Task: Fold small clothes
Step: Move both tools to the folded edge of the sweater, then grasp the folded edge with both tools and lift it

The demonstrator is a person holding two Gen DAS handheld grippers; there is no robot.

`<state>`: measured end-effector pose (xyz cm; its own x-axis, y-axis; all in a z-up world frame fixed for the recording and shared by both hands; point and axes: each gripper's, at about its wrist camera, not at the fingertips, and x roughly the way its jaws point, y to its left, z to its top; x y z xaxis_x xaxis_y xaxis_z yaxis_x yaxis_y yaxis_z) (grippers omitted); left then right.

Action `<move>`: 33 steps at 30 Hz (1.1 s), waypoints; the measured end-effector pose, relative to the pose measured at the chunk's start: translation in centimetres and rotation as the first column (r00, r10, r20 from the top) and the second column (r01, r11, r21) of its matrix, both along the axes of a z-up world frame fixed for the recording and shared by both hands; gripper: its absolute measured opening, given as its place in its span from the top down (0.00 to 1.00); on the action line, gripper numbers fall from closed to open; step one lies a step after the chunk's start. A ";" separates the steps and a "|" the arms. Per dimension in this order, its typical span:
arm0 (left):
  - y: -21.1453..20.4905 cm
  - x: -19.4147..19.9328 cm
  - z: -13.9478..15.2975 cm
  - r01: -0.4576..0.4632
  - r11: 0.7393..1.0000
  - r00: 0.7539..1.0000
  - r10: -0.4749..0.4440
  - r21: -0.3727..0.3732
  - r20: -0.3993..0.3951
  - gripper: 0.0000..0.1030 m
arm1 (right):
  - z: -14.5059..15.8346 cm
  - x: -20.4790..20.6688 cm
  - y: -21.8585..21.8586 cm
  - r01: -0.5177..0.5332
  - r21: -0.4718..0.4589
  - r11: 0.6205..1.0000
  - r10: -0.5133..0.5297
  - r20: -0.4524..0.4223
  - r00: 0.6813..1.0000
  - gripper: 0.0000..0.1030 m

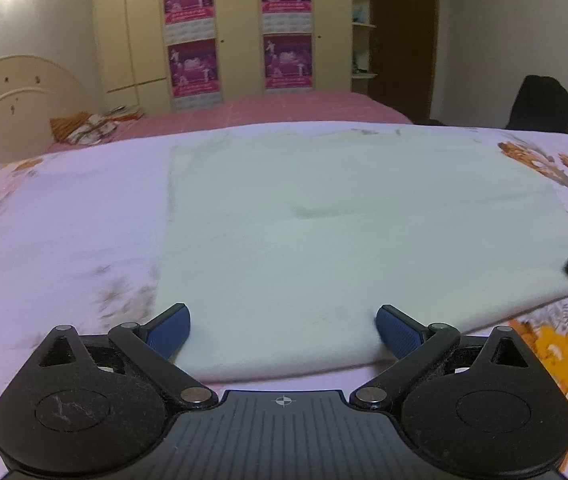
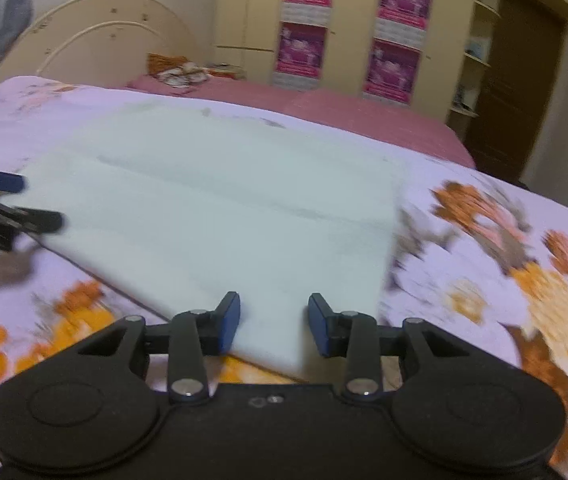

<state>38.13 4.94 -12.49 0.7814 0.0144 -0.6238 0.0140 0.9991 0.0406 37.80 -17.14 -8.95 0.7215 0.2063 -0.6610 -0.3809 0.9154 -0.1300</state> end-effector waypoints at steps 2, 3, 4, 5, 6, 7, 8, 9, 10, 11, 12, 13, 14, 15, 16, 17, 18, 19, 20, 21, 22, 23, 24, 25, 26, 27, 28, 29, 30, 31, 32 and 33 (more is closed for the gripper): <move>0.4 -0.1 -0.2 -0.008 1.000 1.000 0.008 -0.007 -0.004 0.04 | 0.0 -0.1 -1.1 0.030 0.007 1.000 -0.030 -0.008 1.000 0.65; 0.4 -0.1 -0.2 -0.010 1.000 1.000 0.010 -0.007 -0.005 0.04 | -0.1 -0.2 -1.5 0.039 0.011 0.999 -0.039 -0.009 0.999 0.65; 0.2 -0.1 -0.3 -0.012 1.000 1.000 0.012 -0.001 -0.006 0.04 | -0.1 -0.2 -1.6 0.046 0.015 0.999 -0.045 -0.010 0.999 0.65; 0.1 0.1 -0.3 -0.017 1.000 1.000 0.017 0.003 -0.009 0.04 | -0.2 -0.3 -1.5 0.049 0.012 0.999 -0.049 -0.007 0.999 0.65; 0.0 0.2 -0.3 -0.023 1.000 1.000 0.023 0.002 -0.013 0.04 | -0.5 -0.3 -1.2 0.050 0.001 0.999 -0.050 -0.001 0.999 0.64; 0.0 0.3 -0.3 -0.029 1.000 0.999 0.029 0.000 -0.017 0.04 | -0.6 -0.3 -0.9 0.055 -0.007 0.998 -0.055 0.005 0.998 0.63; -0.1 0.4 -0.3 -0.032 0.999 0.999 0.032 0.001 -0.020 0.04 | -0.6 -0.2 -0.7 0.067 -0.007 0.998 -0.067 0.002 0.998 0.63; -0.2 0.4 -0.3 -0.033 0.999 0.999 0.033 0.003 -0.021 0.04 | -0.6 -0.1 -0.6 0.074 -0.006 0.997 -0.074 -0.003 0.997 0.63; -0.1 0.4 -0.3 -0.032 0.999 0.999 0.032 0.003 -0.023 0.04 | -0.4 0.0 -0.3 0.076 -0.009 0.997 -0.076 -0.006 0.997 0.68; 0.0 0.3 -0.3 -0.032 0.999 0.999 0.032 0.002 -0.025 0.04 | 0.0 0.0 -0.1 0.073 -0.008 0.997 -0.073 -0.006 0.997 0.70; 0.0 0.4 -0.3 -0.031 1.000 0.999 0.031 0.003 -0.028 0.04 | 0.2 -0.2 0.0 0.071 -0.007 0.997 -0.071 -0.003 0.997 0.74; 0.0 0.3 -0.3 -0.029 1.000 0.999 0.029 0.006 -0.028 0.04 | 0.5 -0.4 0.1 0.070 -0.009 0.998 -0.070 0.006 0.998 0.74; 0.0 0.3 -0.3 -0.028 1.000 0.999 0.028 0.007 -0.029 0.04 | 0.7 -0.6 0.1 0.068 -0.010 0.998 -0.068 0.019 0.997 0.74; -0.1 0.3 -0.3 -0.029 1.000 0.999 0.029 0.006 -0.030 0.04 | 0.8 -0.7 0.1 0.065 -0.008 0.998 -0.064 0.024 0.998 0.75; -0.1 0.4 -0.4 -0.029 1.000 0.999 0.029 0.006 -0.031 0.04 | 0.6 -0.7 0.0 0.066 -0.013 0.998 -0.066 0.010 0.998 0.77; -0.1 0.4 -0.4 -0.028 1.000 0.999 0.029 0.008 -0.032 0.04 | 0.1 -0.4 0.0 0.074 -0.027 0.997 -0.074 -0.015 0.997 0.78; -0.1 0.5 -0.3 -0.029 1.000 0.999 0.029 0.009 -0.035 0.04 | -0.4 -0.3 -0.2 0.079 -0.034 0.996 -0.080 -0.029 0.996 0.78; -0.1 0.5 -0.3 -0.028 1.000 0.999 0.028 0.010 -0.038 0.04 | -0.4 -0.4 -0.3 0.078 -0.027 0.997 -0.078 -0.024 0.997 0.77; 0.0 0.6 -0.3 -0.027 1.000 0.999 0.027 0.011 -0.040 0.04 | -0.3 -0.4 -0.3 0.081 -0.026 0.996 -0.081 -0.028 0.996 0.77; 0.0 0.6 -0.3 -0.026 1.000 0.999 0.027 0.011 -0.042 0.04 | 0.0 -0.4 -0.3 0.085 -0.024 0.996 -0.086 -0.027 0.996 0.77; 0.0 0.6 -0.3 -0.026 1.000 0.999 0.027 0.012 -0.041 0.04 | 0.3 -0.6 -0.4 0.090 -0.014 0.996 -0.090 -0.013 0.996 0.75; 0.0 0.6 -0.3 -0.026 1.000 0.999 0.027 0.014 -0.040 0.04 | 0.5 -0.9 -0.5 0.092 0.000 0.996 -0.092 0.002 0.996 0.75; 0.0 0.6 -0.4 -0.026 1.000 0.999 0.027 0.015 -0.040 0.04 | 0.5 -0.9 -0.6 0.091 0.006 0.996 -0.091 0.001 0.996 0.76; 0.0 0.6 -0.4 -0.028 0.999 0.999 0.028 0.016 -0.040 0.03 | 0.1 -0.8 -0.7 0.095 -0.008 0.995 -0.095 -0.023 0.995 0.77; 0.0 0.6 -0.4 -0.030 0.999 0.999 0.030 0.016 -0.041 0.03 | -0.3 -0.7 -0.8 0.094 -0.016 0.995 -0.095 -0.034 0.995 0.77; -0.1 0.6 -0.4 -0.031 0.999 0.999 0.031 0.016 -0.042 0.03 | -0.4 -0.8 -0.9 0.090 -0.014 0.996 -0.091 -0.024 0.996 0.77; -0.1 0.6 -0.4 -0.031 0.999 0.999 0.032 0.016 -0.044 0.03 | -0.4 -0.8 -0.9 0.091 -0.014 0.996 -0.091 -0.025 0.996 0.77; 0.0 0.7 -0.4 -0.031 0.999 0.998 0.031 0.017 -0.045 0.03 | -0.5 -0.7 -0.9 0.095 -0.014 0.995 -0.096 -0.030 0.995 0.77; 0.0 0.7 -0.4 -0.029 0.999 0.998 0.030 0.017 -0.047 0.03 | -0.6 -0.7 -0.9 0.099 -0.012 0.995 -0.100 -0.036 0.994 0.77; 0.0 0.7 -0.3 -0.027 0.999 0.998 0.028 0.018 -0.051 0.02 | -0.5 -0.7 -0.9 0.105 -0.009 0.994 -0.105 -0.043 0.994 0.76; 0.0 0.8 -0.3 -0.025 0.999 0.998 0.026 0.021 -0.057 0.02 | -0.4 -0.8 -1.0 0.112 -0.004 0.994 -0.112 -0.048 0.993 0.76; 0.1 0.8 -0.1 -0.030 0.999 0.997 0.031 0.026 -0.066 0.02 | 0.0 -1.0 -1.1 0.117 0.005 0.993 -0.117 -0.049 0.992 0.76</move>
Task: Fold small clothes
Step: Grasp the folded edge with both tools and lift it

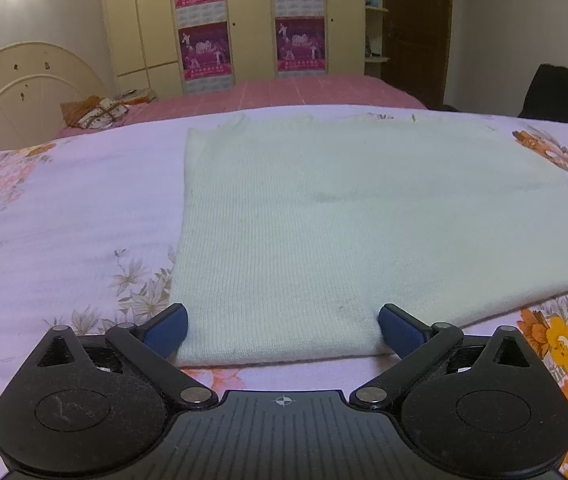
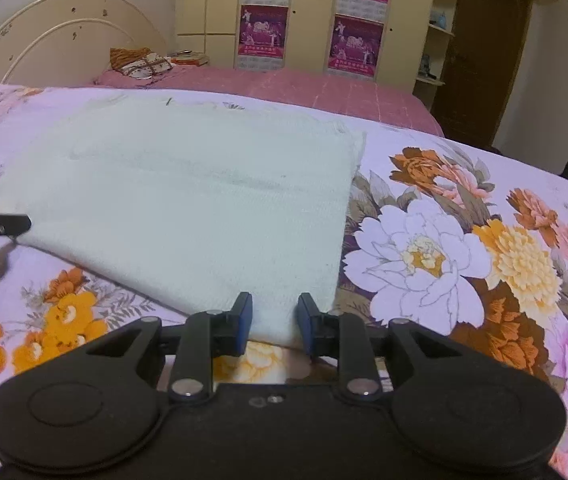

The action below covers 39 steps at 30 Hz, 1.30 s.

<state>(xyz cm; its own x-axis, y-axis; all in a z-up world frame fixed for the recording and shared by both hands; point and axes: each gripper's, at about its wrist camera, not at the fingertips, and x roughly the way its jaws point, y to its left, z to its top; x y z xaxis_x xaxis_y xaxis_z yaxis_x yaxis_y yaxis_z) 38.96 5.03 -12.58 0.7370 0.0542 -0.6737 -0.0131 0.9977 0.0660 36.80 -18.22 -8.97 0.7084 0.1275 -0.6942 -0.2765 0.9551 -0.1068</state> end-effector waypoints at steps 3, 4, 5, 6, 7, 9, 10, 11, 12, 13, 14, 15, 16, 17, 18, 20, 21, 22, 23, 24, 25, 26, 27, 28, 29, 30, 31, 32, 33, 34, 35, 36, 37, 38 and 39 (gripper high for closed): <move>0.1 -0.9 1.1 -0.040 0.999 0.999 0.040 0.020 -0.002 0.02 | 0.7 -1.3 -0.3 0.002 0.015 1.000 -0.002 0.014 1.000 0.76; 0.4 -1.7 1.5 -0.065 0.998 0.998 0.065 0.018 0.009 0.02 | 1.0 -1.7 -0.5 0.001 0.014 1.000 -0.001 0.018 1.000 0.76; 0.8 -2.6 1.9 -0.083 0.996 0.996 0.083 -0.019 0.026 0.02 | 1.2 -2.2 -0.6 0.001 0.018 1.000 -0.001 0.024 1.000 0.76; 1.3 -3.4 2.2 -0.096 0.992 0.994 0.099 -0.079 0.036 0.03 | 1.6 -2.6 -0.8 0.002 0.027 1.000 -0.003 0.029 1.000 0.76; 1.9 -4.1 2.2 -0.118 0.982 0.991 0.125 -0.147 0.039 0.12 | 1.8 -3.0 -1.0 0.004 0.035 0.999 -0.006 0.033 0.999 0.76; 3.0 -4.6 1.8 -0.168 0.948 0.985 0.174 -0.268 -0.004 0.27 | 2.3 -3.5 -1.3 0.014 0.058 0.998 -0.016 0.035 0.999 0.75; 3.6 -4.7 1.3 -0.195 0.917 0.980 0.197 -0.347 -0.029 0.31 | 2.5 -3.6 -1.3 0.019 0.070 0.997 -0.021 0.032 0.999 0.75; 4.2 -4.8 0.8 -0.228 0.881 0.972 0.227 -0.415 -0.052 0.32 | 2.6 -3.7 -1.2 0.024 0.078 0.997 -0.026 0.031 0.999 0.75; 4.8 -4.8 0.3 -0.260 0.839 0.963 0.263 -0.479 -0.062 0.32 | 2.7 -3.8 -0.9 0.025 0.087 0.996 -0.027 0.030 0.999 0.75; 5.3 -4.8 0.0 -0.282 0.801 0.953 0.295 -0.529 -0.061 0.32 | 2.8 -3.8 -0.6 0.023 0.100 0.995 -0.026 0.028 0.999 0.75; 5.8 -4.7 -0.2 -0.302 0.753 0.943 0.324 -0.585 -0.070 0.32 | 2.9 -3.7 -0.3 0.021 0.110 0.994 -0.024 0.026 0.999 0.75; 6.3 -4.6 -0.5 -0.314 0.708 0.935 0.344 -0.633 -0.080 0.32 | 3.0 -3.6 0.0 0.017 0.120 0.993 -0.021 0.024 0.999 0.75; 6.7 -4.3 -0.9 -0.325 0.662 0.927 0.364 -0.676 -0.089 0.32 | 3.2 -3.6 0.5 0.014 0.131 0.991 -0.018 0.024 1.000 0.75; 7.0 -3.9 -1.2 -0.329 0.629 0.921 0.378 -0.704 -0.092 0.32 | 3.3 -3.6 0.9 0.010 0.141 0.990 -0.014 0.024 1.000 0.75; 7.2 -3.5 -1.5 -0.331 0.606 0.916 0.391 -0.724 -0.091 0.32 | 3.3 -3.4 1.3 0.005 0.152 0.988 -0.008 0.023 1.000 0.75; 7.5 -2.5 -2.0 -0.328 0.570 0.908 0.412 -0.753 -0.083 0.32 | 3.4 -2.7 2.0 -0.006 0.182 0.983 0.002 0.021 1.000 0.75; 7.5 -2.1 -2.2 -0.326 0.558 0.905 0.419 -0.763 -0.080 0.32 | 3.3 -2.2 2.3 -0.010 0.197 0.980 0.006 0.018 1.000 0.76; 7.5 -1.5 -2.3 -0.320 0.558 0.904 0.422 -0.766 -0.071 0.32 | 3.3 -1.8 2.6 -0.016 0.215 0.976 0.013 0.013 1.000 0.81; 7.2 -0.9 -2.4 -0.314 0.559 0.904 0.423 -0.767 -0.062 0.32 | 3.3 -1.1 3.0 -0.027 0.234 0.972 0.025 0.010 1.000 0.85; 7.2 -0.5 -2.6 -0.310 0.555 0.901 0.430 -0.772 -0.052 0.32 | 3.3 -0.4 3.4 -0.037 0.250 0.968 0.036 0.009 0.999 0.90; 7.2 -0.2 -2.9 -0.307 0.551 0.898 0.438 -0.776 -0.044 0.32 | 3.2 0.3 3.9 -0.046 0.258 0.965 0.045 0.011 0.999 0.91; 7.1 0.3 -3.0 -0.306 0.550 0.895 0.445 -0.777 -0.037 0.37 | 3.2 1.0 4.4 -0.054 0.261 0.964 0.051 0.016 0.999 0.91; 7.0 0.8 -3.1 -0.319 0.557 0.889 0.456 -0.767 -0.038 0.43 | 3.1 1.7 5.0 -0.062 0.262 0.963 0.058 0.024 0.998 0.92; 6.9 1.3 -3.5 -0.332 0.559 0.885 0.463 -0.760 -0.046 0.59 | 2.9 2.3 5.5 -0.068 0.264 0.962 0.062 0.030 0.998 0.93; 7.0 1.7 -3.8 -0.344 0.552 0.878 0.475 -0.760 -0.053 0.74 | 2.8 3.2 6.0 -0.074 0.270 0.960 0.068 0.035 0.997 0.93; 7.3 2.2 -4.4 -0.360 0.538 0.873 0.482 -0.762 -0.072 0.82 | 2.6 3.9 6.4 -0.078 0.274 0.959 0.070 0.039 0.997 0.93; 7.7 2.7 -4.9 -0.368 0.523 0.870 0.486 -0.769 -0.085 0.90 | 2.4 4.7 6.8 -0.080 0.276 0.958 0.071 0.042 0.997 0.94; 8.0 2.9 -5.2 -0.360 0.503 0.868 0.490 -0.785 -0.084 0.90 | 2.2 5.5 7.2 -0.080 0.278 0.957 0.071 0.043 0.997 0.94; 8.0 3.3 -5.3 -0.357 0.507 0.869 0.488 -0.784 -0.080 0.90 | 2.0 6.2 7.6 -0.080 0.277 0.957 0.071 0.043 0.997 0.94; 7.8 3.6 -5.1 -0.351 0.532 0.875 0.479 -0.771 -0.068 0.93 | 1.8 6.9 8.1 -0.083 0.273 0.958 0.072 0.047 0.996 0.95; 7.8 3.9 -4.7 -0.353 0.541 0.876 0.477 -0.764 -0.067 0.94 | 1.7 7.5 8.5 -0.087 0.269 0.959 0.076 0.052 0.996 0.95; 7.8 3.7 -4.1 -0.335 0.536 0.878 0.476 -0.775 -0.050 0.94 | 1.6 7.8 8.9 -0.092 0.267 0.959 0.080 0.056 0.995 0.95; 7.8 3.3 -3.3 -0.305 0.540 0.880 0.475 -0.784 -0.015 0.94 | 1.6 8.0 9.3 -0.098 0.263 0.960 0.084 0.062 0.994 0.95; 7.9 3.1 -2.8 -0.283 0.550 0.882 0.471 -0.786 0.012 0.94 | 1.7 8.4 9.8 -0.106 0.254 0.961 0.090 0.074 0.993 0.95; 7.9 3.3 -2.5 -0.273 0.556 0.885 0.465 -0.785 0.022 0.94 | 1.7 8.5 10.1 -0.115 0.248 0.962 0.096 0.085 0.992 0.95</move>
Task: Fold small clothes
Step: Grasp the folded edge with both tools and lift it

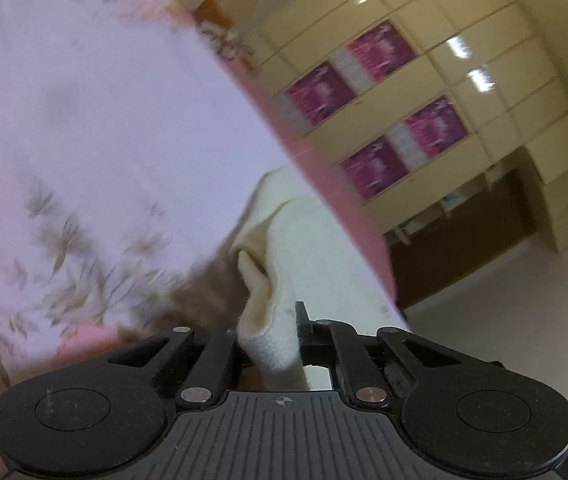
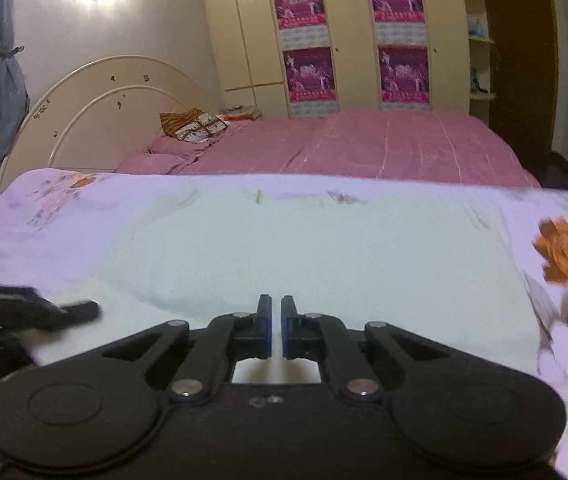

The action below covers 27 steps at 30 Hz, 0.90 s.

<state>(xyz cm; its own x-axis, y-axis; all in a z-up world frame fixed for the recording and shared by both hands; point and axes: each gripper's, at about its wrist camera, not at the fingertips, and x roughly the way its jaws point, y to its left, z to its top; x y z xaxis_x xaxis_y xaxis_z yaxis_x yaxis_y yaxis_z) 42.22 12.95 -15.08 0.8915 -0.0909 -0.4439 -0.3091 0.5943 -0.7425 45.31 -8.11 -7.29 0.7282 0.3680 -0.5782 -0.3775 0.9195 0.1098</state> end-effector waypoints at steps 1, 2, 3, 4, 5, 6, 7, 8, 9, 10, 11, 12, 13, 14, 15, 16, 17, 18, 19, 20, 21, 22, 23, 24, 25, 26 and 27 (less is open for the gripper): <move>0.1 0.2 -0.1 0.003 1.000 1.000 -0.003 0.000 -0.009 0.94 | 0.0 0.2 0.3 -0.005 -0.003 1.000 0.005 0.009 1.000 0.95; 0.3 0.7 -0.5 0.006 1.000 0.999 -0.006 0.001 -0.033 0.94 | 0.0 0.4 0.5 -0.016 -0.004 1.000 0.016 0.014 1.000 0.95; 0.5 1.3 -1.1 0.008 1.000 0.998 -0.007 0.003 -0.064 0.94 | -0.2 0.7 0.8 -0.021 -0.007 1.000 0.021 0.017 1.000 0.95; 0.7 1.7 -2.0 0.012 1.000 0.996 -0.012 -0.005 -0.092 0.94 | -0.6 1.0 1.1 -0.023 -0.015 1.000 0.024 0.013 1.000 0.95; 1.0 1.8 -2.5 0.013 1.000 0.996 -0.015 -0.021 -0.090 0.94 | -1.3 1.5 1.3 -0.023 -0.034 0.999 0.023 -0.004 1.000 0.95; 1.2 1.8 -2.7 0.014 0.999 0.997 -0.017 -0.028 -0.079 0.94 | -2.5 2.2 1.7 -0.020 -0.068 0.997 0.016 -0.059 0.998 0.98; 1.2 2.0 -2.6 0.021 1.000 0.996 -0.023 -0.019 -0.081 0.94 | -3.3 2.3 1.7 -0.022 -0.078 0.997 0.016 -0.070 0.997 0.99; 1.2 2.3 -2.4 0.025 1.000 0.996 -0.026 -0.009 -0.084 0.94 | -3.5 2.0 1.7 -0.026 -0.084 0.996 0.022 -0.048 0.999 0.99; 1.1 2.5 -2.3 0.026 1.000 0.996 -0.027 -0.003 -0.088 0.94 | -3.4 1.8 1.8 -0.031 -0.096 0.995 0.027 -0.039 0.999 0.99; 1.1 2.7 -2.2 0.027 1.000 0.995 -0.027 0.000 -0.092 0.94 | -3.4 1.6 1.7 -0.029 -0.097 0.995 0.025 -0.040 0.999 0.99; 1.0 3.2 -2.0 0.030 1.000 0.995 -0.029 0.006 -0.097 0.94 | -3.5 1.5 1.6 -0.027 -0.093 0.995 0.023 -0.041 0.999 0.99; 0.8 3.0 -1.8 0.036 0.999 0.995 -0.034 0.021 -0.099 0.94 | -3.5 1.5 1.6 -0.025 -0.088 0.996 0.021 -0.042 0.999 0.99; 0.6 3.1 -1.2 0.046 0.998 0.995 -0.042 0.045 -0.095 0.94 | -3.5 1.5 1.6 -0.021 -0.082 0.996 0.017 -0.047 0.999 1.00; 0.2 2.5 -0.4 0.058 0.996 0.994 -0.051 0.073 -0.092 0.94 | -3.4 1.7 1.5 -0.017 -0.076 0.997 0.013 -0.053 0.999 1.00; -0.2 2.0 0.6 0.074 0.991 0.994 -0.065 0.107 -0.092 0.94 | -3.3 1.7 1.3 -0.013 -0.065 0.998 0.009 -0.061 0.998 1.00; -0.5 1.8 1.7 0.089 0.987 0.993 -0.077 0.133 -0.093 0.94 | -3.3 1.8 1.2 -0.009 -0.054 0.998 0.005 -0.068 0.998 1.00; -0.8 1.9 2.8 0.105 0.982 0.992 -0.092 0.158 -0.088 0.94 | -3.3 1.8 1.0 -0.004 -0.041 0.999 0.001 -0.074 0.997 1.00; -1.3 2.3 4.0 0.131 0.973 0.990 -0.118 0.190 -0.079 0.94 | -3.3 1.9 0.8 0.001 -0.026 1.000 -0.003 -0.082 0.997 1.00; -1.7 2.2 5.3 0.162 0.964 0.986 -0.151 0.213 -0.068 0.94 | -3.3 2.0 0.7 0.007 -0.009 1.000 -0.008 -0.090 0.996 1.00; -2.4 2.6 6.6 0.212 0.947 0.977 -0.204 0.240 -0.057 0.94 | -3.3 2.3 0.5 0.014 0.009 1.000 -0.013 -0.100 0.995 1.00; -3.2 2.9 8.0 0.245 0.926 0.969 -0.238 0.286 -0.059 0.94 | -3.3 2.6 0.3 0.020 0.025 1.000 -0.017 -0.109 0.994 1.00; -4.1 3.2 9.2 0.269 0.904 0.963 -0.264 0.333 -0.061 0.94 | -3.3 2.8 0.0 0.033 0.053 0.998 -0.026 -0.127 0.992 1.00; -5.1 3.7 10.3 0.300 0.878 0.952 -0.297 0.373 -0.067 0.94 | -3.0 3.0 -0.4 0.051 0.085 0.995 -0.038 -0.144 0.989 1.00; -6.3 4.4 11.3 0.330 0.852 0.942 -0.328 0.407 -0.075 0.94 | -2.3 2.7 -1.4 0.089 0.140 0.986 -0.068 -0.145 0.987 0.97; -7.1 4.6 12.3 0.347 0.833 0.934 -0.349 0.431 -0.078 0.94 | -1.5 2.1 -2.5 0.127 0.198 0.972 -0.103 -0.123 0.987 0.89; -8.1 5.3 13.2 0.373 0.809 0.922 -0.377 0.454 -0.086 0.94 | -0.8 1.5 -3.8 0.159 0.253 0.954 -0.136 -0.106 0.985 0.88; -9.3 5.9 13.8 0.400 0.785 0.909 -0.405 0.472 -0.097 0.94 | -0.1 0.9 -5.6 0.196 0.320 0.927 -0.169 -0.109 0.980 0.87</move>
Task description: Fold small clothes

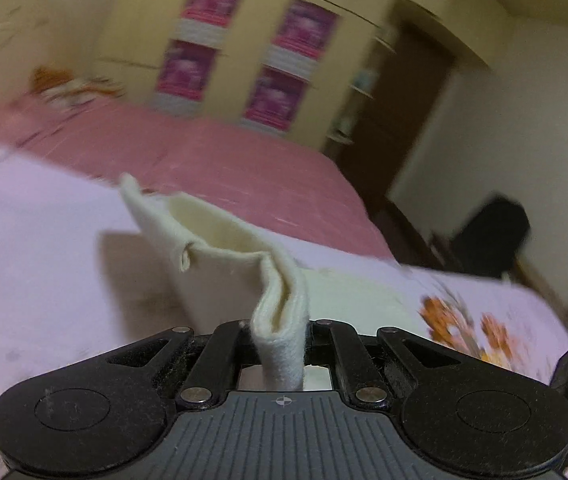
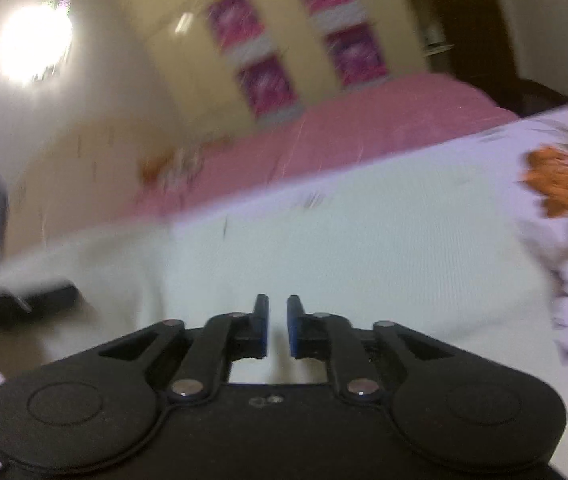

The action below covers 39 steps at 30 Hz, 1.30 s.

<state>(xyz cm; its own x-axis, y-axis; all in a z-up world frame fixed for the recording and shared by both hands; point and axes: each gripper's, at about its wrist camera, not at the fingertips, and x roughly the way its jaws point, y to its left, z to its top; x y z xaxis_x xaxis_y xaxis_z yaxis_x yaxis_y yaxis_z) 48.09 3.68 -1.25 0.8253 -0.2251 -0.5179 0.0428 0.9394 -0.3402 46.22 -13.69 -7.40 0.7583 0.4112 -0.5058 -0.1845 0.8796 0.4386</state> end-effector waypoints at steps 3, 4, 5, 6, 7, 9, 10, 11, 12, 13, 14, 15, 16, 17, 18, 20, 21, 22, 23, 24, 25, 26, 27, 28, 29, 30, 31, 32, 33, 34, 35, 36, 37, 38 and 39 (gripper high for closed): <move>-4.1 1.6 1.1 0.098 0.993 0.995 -0.097 0.064 -0.019 0.94 | 1.0 -1.4 -4.7 0.086 0.095 0.992 -0.086 -0.005 0.996 0.87; -5.5 2.2 1.2 0.130 0.988 0.991 -0.128 0.088 -0.035 0.94 | 1.2 -1.7 -6.2 0.106 0.110 0.988 -0.106 -0.013 0.994 0.87; -7.0 2.9 1.2 0.160 0.981 0.987 -0.154 0.109 -0.053 0.93 | 1.2 -1.9 -7.7 0.125 0.124 0.984 -0.123 -0.026 0.992 0.87; -8.4 3.2 1.1 0.186 0.975 0.981 -0.178 0.124 -0.071 0.93 | 1.3 -2.2 -9.1 0.141 0.135 0.981 -0.138 -0.035 0.990 0.85; -9.8 3.4 0.8 0.213 0.967 0.975 -0.202 0.138 -0.090 0.93 | 1.3 -2.6 -10.6 0.159 0.142 0.977 -0.155 -0.041 0.987 0.83; -12.6 2.8 -0.4 0.253 0.956 0.963 -0.234 0.149 -0.134 0.93 | 1.2 -3.6 -13.0 0.198 0.146 0.969 -0.192 -0.055 0.980 0.78; -13.8 2.6 -1.0 0.274 0.950 0.954 -0.249 0.147 -0.166 0.85 | 1.1 -4.0 -14.0 0.213 0.152 0.965 -0.205 -0.064 0.977 0.77; -14.6 1.9 -1.4 0.310 0.942 0.940 -0.283 0.128 -0.192 0.59 | 0.9 -4.4 -15.1 0.226 0.160 0.961 -0.216 -0.076 0.973 0.76; -14.8 0.6 -1.5 0.348 0.932 0.926 -0.327 0.097 -0.187 0.47 | 0.5 -4.6 -15.8 0.239 0.168 0.957 -0.227 -0.088 0.970 0.74; -14.5 -0.8 -0.9 0.356 0.931 0.929 -0.344 0.075 -0.137 0.31 | 0.2 -4.9 -16.3 0.249 0.176 0.952 -0.234 -0.100 0.967 0.73; -13.8 -2.0 -0.2 0.349 0.935 0.935 -0.342 0.070 -0.088 0.27 | 0.0 -5.1 -16.8 0.252 0.187 0.950 -0.236 -0.105 0.966 0.72; -12.7 -2.7 0.7 0.338 0.939 0.941 -0.335 0.064 -0.057 0.27 | -0.1 -5.2 -17.2 0.254 0.199 0.947 -0.236 -0.110 0.966 0.71; -11.2 -3.2 1.4 0.322 0.946 0.947 -0.320 0.047 -0.034 0.27 | -0.2 -5.4 -17.5 0.250 0.209 0.945 -0.231 -0.110 0.967 0.71; -9.4 -3.3 1.8 0.287 0.958 0.958 -0.287 0.027 -0.009 0.27 | -0.2 -5.5 -17.6 0.241 0.222 0.945 -0.222 -0.108 0.969 0.71; -7.8 -3.0 2.0 0.241 0.971 0.971 -0.241 0.014 0.008 0.27 | -0.1 -5.4 -17.5 0.225 0.238 0.945 -0.206 -0.104 0.973 0.71; -3.9 -1.7 1.7 0.112 0.993 0.994 -0.111 0.023 -0.021 0.27 | 0.3 -4.8 -16.4 0.184 0.264 0.947 -0.166 -0.090 0.982 0.70; -2.3 -1.1 1.2 0.066 0.998 0.997 -0.065 0.023 -0.047 0.27 | 0.4 -4.3 -16.1 0.160 0.275 0.948 -0.142 -0.085 0.986 0.68; -0.8 -0.3 0.6 0.022 1.000 0.997 -0.021 0.011 -0.079 0.27 | 0.5 -3.8 -15.5 0.136 0.286 0.948 -0.116 -0.087 0.990 0.64; 0.1 0.2 -0.1 -0.006 1.000 0.994 0.005 -0.003 -0.108 0.27 | 0.5 -3.2 -14.8 0.110 0.297 0.949 -0.087 -0.091 0.992 0.62; 0.8 0.5 -0.6 -0.020 1.000 0.991 0.019 -0.012 -0.129 0.27 | 0.6 -2.5 -14.0 0.088 0.298 0.950 -0.064 -0.090 0.994 0.60; 1.1 0.6 -1.3 -0.026 1.000 0.989 0.024 -0.011 -0.145 0.27 | 0.7 -1.7 -13.0 0.058 0.286 0.957 -0.035 -0.083 0.996 0.58; 1.2 0.6 -1.7 -0.029 1.000 0.987 0.029 0.000 -0.158 0.27 | 0.7 -1.1 -12.3 0.033 0.269 0.963 -0.013 -0.077 0.997 0.58; 0.8 0.9 -2.2 -0.026 1.000 0.985 0.027 0.009 -0.170 0.27 | 0.7 -0.4 -11.5 0.013 0.245 0.969 0.006 -0.077 0.997 0.57; 0.4 1.1 -2.6 -0.026 1.000 0.983 0.029 0.015 -0.182 0.27 | 0.6 0.4 -10.8 -0.001 0.228 0.974 0.021 -0.083 0.996 0.57; 0.5 1.1 -3.0 -0.027 1.000 0.980 0.030 0.015 -0.195 0.27 | 0.4 1.0 -10.3 -0.014 0.220 0.975 0.035 -0.091 0.995 0.56; 0.5 0.9 -3.3 -0.025 1.000 0.978 0.027 0.014 -0.206 0.27 | 0.1 1.8 -9.9 -0.023 0.213 0.977 0.046 -0.103 0.994 0.56; 0.3 1.1 -3.9 -0.025 1.000 0.977 0.027 0.015 -0.211 0.27 | -0.2 2.5 -9.5 -0.028 0.201 0.979 0.052 -0.115 0.992 0.56; 0.3 0.9 -4.1 -0.022 1.000 0.977 0.025 0.013 -0.211 0.27 | -0.5 3.1 -9.2 -0.032 0.191 0.981 0.057 -0.128 0.990 0.56; 0.4 0.7 -4.2 -0.016 1.000 0.978 0.019 0.016 -0.208 0.27 | -0.9 3.7 -9.0 -0.037 0.183 0.982 0.064 -0.144 0.988 0.56; 0.7 0.4 -4.2 -0.009 1.000 0.979 0.013 0.021 -0.205 0.27 | -1.2 4.1 -8.7 -0.042 0.180 0.983 0.070 -0.156 0.985 0.57; 0.7 0.2 -4.2 -0.002 1.000 0.979 0.007 0.025 -0.203 0.27 | -1.4 4.3 -8.5 -0.054 0.185 0.981 0.085 -0.161 0.983 0.58; 0.4 0.8 -4.4 0.003 1.000 0.979 0.002 0.026 -0.203 0.27 | -1.3 4.2 -8.3 -0.076 0.195 0.978 0.107 -0.157 0.982 0.58; 0.1 1.0 -4.5 0.009 1.000 0.979 -0.003 0.026 -0.202 0.27 | -1.2 4.1 -7.9 -0.095 0.197 0.976 0.126 -0.152 0.980 0.59; -0.3 1.4 -4.7 0.012 1.000 0.979 -0.007 0.026 -0.202 0.27 | -1.2 4.2 -7.6 -0.102 0.186 0.977 0.131 -0.150 0.980 0.60; -0.1 1.6 -4.7 0.016 1.000 0.979 -0.011 0.025 -0.201 0.27 | -1.2 4.2 -7.5 -0.098 0.176 0.980 0.125 -0.153 0.980 0.62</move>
<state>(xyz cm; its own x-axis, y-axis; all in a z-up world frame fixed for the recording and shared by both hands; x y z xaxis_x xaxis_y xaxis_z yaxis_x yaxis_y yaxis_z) 49.71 3.54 -5.99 0.7006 -0.2200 -0.6788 -0.0111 0.9478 -0.3186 50.45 -21.22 -8.57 0.6165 0.5775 -0.5352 -0.1913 0.7692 0.6096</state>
